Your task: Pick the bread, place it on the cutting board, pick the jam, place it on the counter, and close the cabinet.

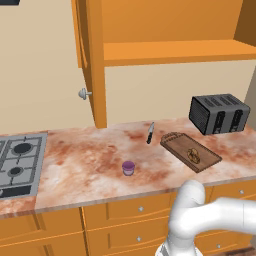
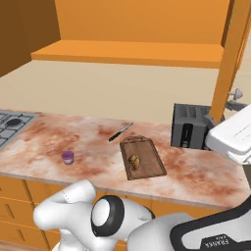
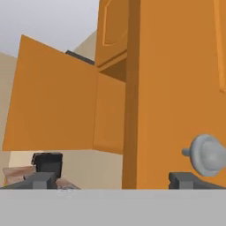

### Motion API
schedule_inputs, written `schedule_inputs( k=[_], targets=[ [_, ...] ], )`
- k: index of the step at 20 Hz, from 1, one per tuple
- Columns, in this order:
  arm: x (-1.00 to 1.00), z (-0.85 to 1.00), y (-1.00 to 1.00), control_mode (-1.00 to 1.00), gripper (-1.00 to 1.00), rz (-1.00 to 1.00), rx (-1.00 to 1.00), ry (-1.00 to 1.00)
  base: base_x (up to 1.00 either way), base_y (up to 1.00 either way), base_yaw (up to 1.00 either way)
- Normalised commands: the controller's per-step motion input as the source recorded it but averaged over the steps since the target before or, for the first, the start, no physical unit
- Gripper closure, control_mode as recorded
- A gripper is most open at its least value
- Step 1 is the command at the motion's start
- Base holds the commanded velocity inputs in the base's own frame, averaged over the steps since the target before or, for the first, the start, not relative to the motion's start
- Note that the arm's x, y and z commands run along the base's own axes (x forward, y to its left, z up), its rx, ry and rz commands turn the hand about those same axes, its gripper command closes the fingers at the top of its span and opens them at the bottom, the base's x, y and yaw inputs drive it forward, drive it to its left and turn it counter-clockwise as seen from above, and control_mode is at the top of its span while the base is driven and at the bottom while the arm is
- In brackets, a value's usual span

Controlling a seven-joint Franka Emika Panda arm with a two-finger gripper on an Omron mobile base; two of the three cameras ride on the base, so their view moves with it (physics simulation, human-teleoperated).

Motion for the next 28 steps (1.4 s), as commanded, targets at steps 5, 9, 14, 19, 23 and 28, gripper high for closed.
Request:
schedule_inputs(
  k=[5,9,14,19,23,28],
  targets=[
    [0.06,0.00,0.40,-1.00,-1.00,0.02,0.00,0.00,0.00,0.00,0.00],
    [0.01,-0.11,0.40,-1.00,-1.00,0.00,0.00,0.00,0.00,0.00,0.00],
    [0.09,-0.10,0.51,-1.00,-1.00,0.00,0.00,0.00,0.00,0.00,0.00],
    [0.12,-0.09,0.65,-1.00,-1.00,0.00,-0.01,-0.02,0.00,0.00,0.00],
    [0.06,-0.11,0.59,-1.00,-1.00,0.00,0.00,-0.05,0.00,0.00,0.00],
    [0.01,-0.31,0.46,-1.00,-1.00,0.00,0.00,-0.01,0.00,0.00,0.00]
  ],
)
